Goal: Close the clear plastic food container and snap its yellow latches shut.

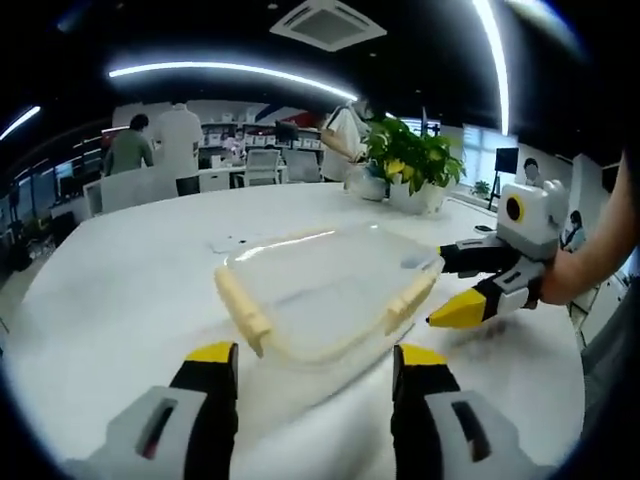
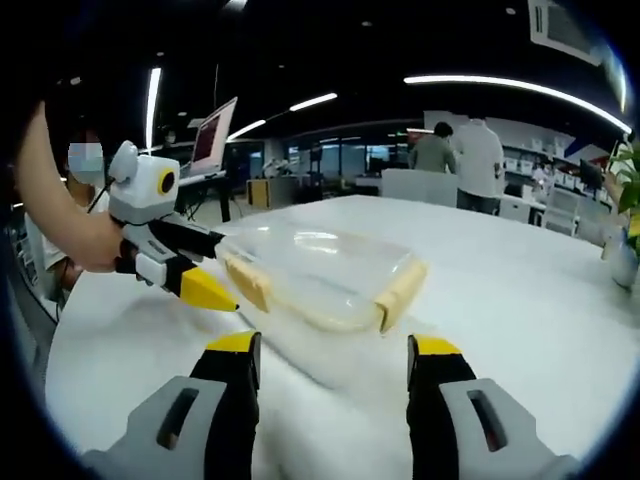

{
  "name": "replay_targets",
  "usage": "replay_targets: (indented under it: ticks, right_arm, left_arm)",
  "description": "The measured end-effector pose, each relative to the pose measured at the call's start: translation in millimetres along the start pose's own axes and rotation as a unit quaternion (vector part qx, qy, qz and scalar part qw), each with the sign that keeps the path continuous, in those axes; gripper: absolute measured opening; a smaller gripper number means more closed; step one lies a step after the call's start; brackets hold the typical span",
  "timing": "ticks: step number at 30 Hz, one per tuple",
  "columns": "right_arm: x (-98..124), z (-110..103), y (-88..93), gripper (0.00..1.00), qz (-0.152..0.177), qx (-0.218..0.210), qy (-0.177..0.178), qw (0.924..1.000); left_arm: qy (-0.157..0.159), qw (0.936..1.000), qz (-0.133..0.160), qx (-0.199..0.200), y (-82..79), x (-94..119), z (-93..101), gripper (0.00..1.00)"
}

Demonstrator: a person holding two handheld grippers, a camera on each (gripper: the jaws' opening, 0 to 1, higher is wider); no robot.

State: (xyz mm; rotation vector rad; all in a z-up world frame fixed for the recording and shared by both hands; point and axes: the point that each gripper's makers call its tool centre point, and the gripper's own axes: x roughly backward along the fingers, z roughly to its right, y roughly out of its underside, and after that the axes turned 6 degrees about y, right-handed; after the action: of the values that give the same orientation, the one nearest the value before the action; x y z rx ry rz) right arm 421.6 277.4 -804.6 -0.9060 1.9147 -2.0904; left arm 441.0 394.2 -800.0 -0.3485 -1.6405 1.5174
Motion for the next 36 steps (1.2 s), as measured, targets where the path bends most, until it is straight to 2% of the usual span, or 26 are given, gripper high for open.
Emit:
replay_targets:
  ticks: [2, 6, 7, 9, 10, 14, 16, 20, 23, 25, 30, 33, 36]
  right_arm:
    - [7, -1, 0.3, 0.57, -0.001, -0.003, 0.004, 1.0]
    - [20, -5, 0.4, 0.69, 0.006, -0.022, 0.007, 0.9997]
    - [23, -7, 0.0, 0.73, 0.009, -0.033, 0.005, 0.9994]
    - [31, -9, 2.3, 0.84, 0.007, -0.048, 0.005, 0.9988]
    - [36, -10, 2.5, 0.85, 0.007, -0.049, 0.005, 0.9988]
    - [53, -13, 0.9, 0.92, 0.008, -0.059, 0.009, 0.9982]
    - [60, -10, 3.2, 0.92, 0.004, -0.057, 0.011, 0.9983]
    - [77, -5, -1.2, 0.92, 0.005, -0.064, 0.028, 0.9976]
    - [90, 2, -3.6, 0.91, 0.006, -0.076, 0.042, 0.9962]
    - [100, 7, -2.6, 0.9, 0.004, -0.079, 0.051, 0.9955]
    - [126, 8, -3.4, 0.87, -0.005, -0.083, 0.067, 0.9942]
    - [142, 7, -5.5, 0.86, -0.002, -0.091, 0.072, 0.9933]
    - [156, 11, -5.4, 0.86, -0.002, -0.105, 0.082, 0.9911]
  left_arm:
    - [-0.006, 1.0, 0.001, 0.006, 1.8, 6, -1.3, 0.63]
    - [-0.014, 0.9997, 0.005, 0.017, 5.5, 18, 0.6, 0.7]
    - [-0.014, 0.9997, 0.005, 0.018, 7.1, 20, 1.6, 0.74]
    - [-0.017, 0.9996, 0.005, 0.022, 12.1, 23, 1.9, 0.9]
    - [-0.021, 0.9988, -0.005, 0.044, 17.8, 26, 2.2, 0.99]
    - [-0.025, 0.9988, 0.002, 0.043, 19.0, 43, 3.6, 0.99]
    - [-0.025, 0.9986, -0.003, 0.046, 21.8, 50, 5.3, 0.99]
    - [-0.027, 0.9985, 0.006, 0.047, 18.5, 70, 5.6, 0.96]
    - [-0.037, 0.9974, 0.016, 0.061, 15.5, 90, -0.3, 0.93]
    - [-0.042, 0.9968, 0.015, 0.067, 19.2, 100, -8.1, 0.92]
    - [-0.054, 0.9956, 0.022, 0.074, 19.7, 130, -15.7, 0.89]
    - [-0.063, 0.9932, 0.036, 0.092, 17.0, 150, -14.4, 0.88]
    - [-0.082, 0.985, 0.061, 0.139, 13.9, 172, -17.8, 0.88]
